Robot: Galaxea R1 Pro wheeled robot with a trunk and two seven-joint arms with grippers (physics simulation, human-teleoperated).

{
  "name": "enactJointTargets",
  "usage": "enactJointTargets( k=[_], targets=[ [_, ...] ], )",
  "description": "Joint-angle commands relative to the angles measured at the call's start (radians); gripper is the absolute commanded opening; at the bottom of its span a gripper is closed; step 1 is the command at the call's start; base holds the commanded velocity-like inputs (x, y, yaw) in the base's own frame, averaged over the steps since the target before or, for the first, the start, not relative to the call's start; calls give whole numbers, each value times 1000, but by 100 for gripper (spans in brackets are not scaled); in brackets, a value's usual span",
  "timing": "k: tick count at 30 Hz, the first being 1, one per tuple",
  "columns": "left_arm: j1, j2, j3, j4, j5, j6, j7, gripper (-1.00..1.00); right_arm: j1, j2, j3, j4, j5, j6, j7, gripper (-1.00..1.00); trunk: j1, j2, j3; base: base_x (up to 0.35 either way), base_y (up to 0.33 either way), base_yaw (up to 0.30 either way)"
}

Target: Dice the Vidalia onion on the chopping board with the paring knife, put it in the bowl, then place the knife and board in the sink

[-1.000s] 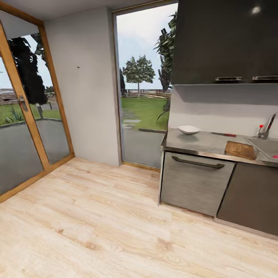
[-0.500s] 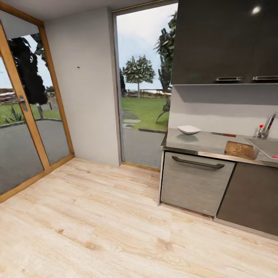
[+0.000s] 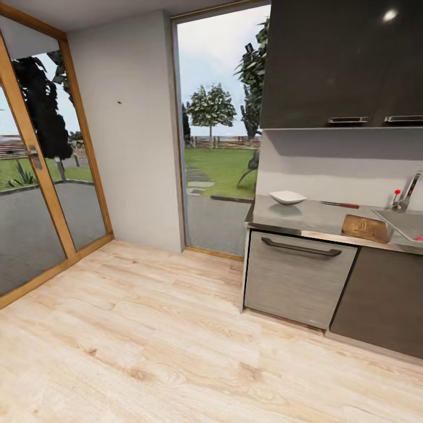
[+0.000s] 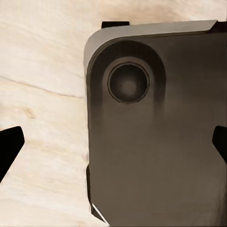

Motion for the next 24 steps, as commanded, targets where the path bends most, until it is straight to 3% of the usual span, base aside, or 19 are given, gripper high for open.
enactJointTargets(
  k=[1, 2, 7, 8, 16, 24],
  targets=[
    [0, 6, 0, -7, 0, 0, 0, 100, 0, -3, 1, -6, 1, -8, -1, 100, 0, 0, -1, 0, 0, 0],
    [0, 8, 0, -209, 0, 0, 1, 100, 0, -5, 1, -82, 2, -98, -1, 100, 0, 0, -1, 0, 0, 0],
    [-1, 19, 0, -299, 0, 0, 1, 100, 0, -23, 1, -211, 2, -132, -4, 100, 0, 0, -1, 0, 0, 0],
    [-2, 25, 0, -331, 0, 0, 0, 100, 0, -27, 0, -282, 3, -137, -5, 100, 0, 0, -1, 0, 0, 0],
    [-1, 29, 1, -412, 7, 0, -3, 100, 0, -30, -3, -492, 1, -142, -4, 100, 0, 0, -1, 0, 0, 0],
    [-1, 31, 4, -419, 8, -2, -4, 100, 0, -29, -3, -497, -1, -177, -2, 100, 0, 0, -1, 0, 0, 0]
  ],
)
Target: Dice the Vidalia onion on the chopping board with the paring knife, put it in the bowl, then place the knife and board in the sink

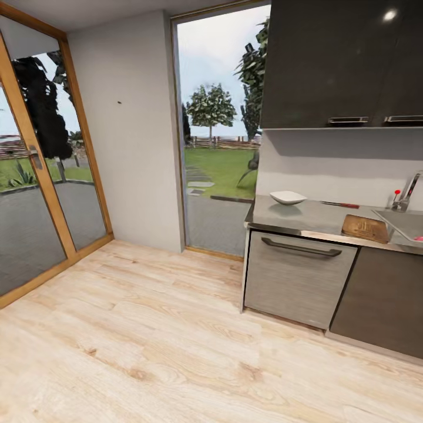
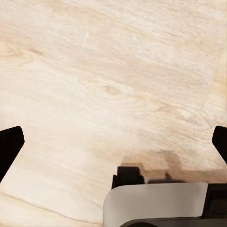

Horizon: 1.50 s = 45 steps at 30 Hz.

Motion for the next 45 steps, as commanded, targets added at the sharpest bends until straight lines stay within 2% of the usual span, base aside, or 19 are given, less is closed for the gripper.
enactJointTargets(
  k=[1, 8, 12, 28, 45],
  targets=[
    [0, 0, 1, -1, 1, 0, 0, 100, 0, 0, 0, 1, -1, -11, -1, 100, 0, 0, -1, 0, 0, 0],
    [0, 0, 1, 6, 1, -6, 0, 100, 0, 0, 0, 5, -2, -52, -1, 100, -27, 49, 21, 0, 0, 0],
    [0, 0, 1, 15, 1, -26, 0, 100, 0, 0, 0, 5, 0, -55, -1, 100, -42, 77, 34, 0, 0, 0],
    [0, 0, 1, 16, 1, -30, 0, 100, 0, 0, -1, 5, 0, -55, 0, 100, -103, 189, 84, 0, 0, -7],
    [0, 0, 1, 16, 1, -30, 0, 100, 0, 0, -1, 5, -2, -55, 0, 100, -169, 308, 150, 0, 0, -234]
  ],
)
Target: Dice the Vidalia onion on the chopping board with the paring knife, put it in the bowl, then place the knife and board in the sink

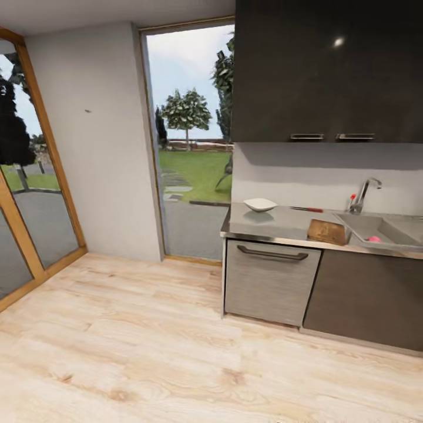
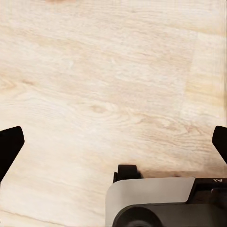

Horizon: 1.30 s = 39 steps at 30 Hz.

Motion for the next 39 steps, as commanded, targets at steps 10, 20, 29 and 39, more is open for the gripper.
enactJointTargets(
  k=[10, 20, 29, 39],
  targets=[
    [0, 0, 1, 0, 0, -2, 0, 100, 0, 0, 0, -1, 0, -2, -1, 100, -38, 70, 38, 0, 0, -248],
    [0, 0, 1, 0, 0, -2, 0, 100, 0, 0, 0, -1, 0, -2, -1, 100, -77, 140, 77, 0, 0, -249],
    [0, 0, 1, 0, 0, -2, 1, 100, 0, 0, 0, -1, 0, -2, -1, 100, -111, 203, 113, 0, 0, -249],
    [0, 0, 1, 0, 0, -2, 1, 100, 0, 0, 0, -1, 0, -2, -1, 100, -150, 273, 151, 0, 0, -234]
  ],
)
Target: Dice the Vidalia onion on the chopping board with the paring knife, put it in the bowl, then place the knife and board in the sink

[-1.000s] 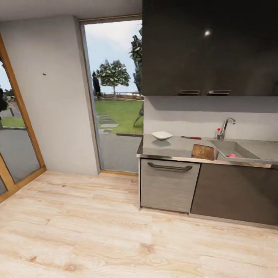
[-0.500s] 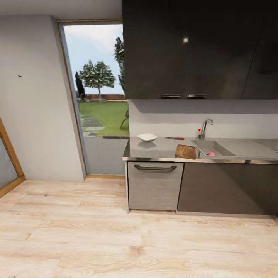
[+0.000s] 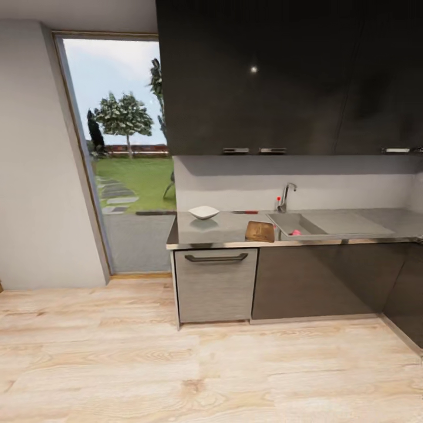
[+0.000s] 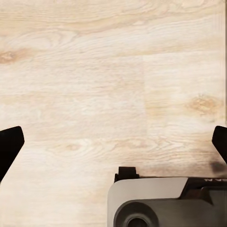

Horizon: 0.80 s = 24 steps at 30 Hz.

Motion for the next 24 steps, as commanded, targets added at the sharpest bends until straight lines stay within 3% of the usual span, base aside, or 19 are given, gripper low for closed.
enactJointTargets(
  k=[1, 24],
  targets=[
    [0, 0, 1, -1, 0, -2, 0, 100, 0, 0, 0, -1, 0, -2, -1, 100, -4, 6, 2, 0, 0, -94],
    [0, 0, 1, -1, 0, -2, 0, 100, 0, 0, 0, -1, 0, -2, -1, 100, -92, 167, 75, 0, 0, -12]
  ],
)
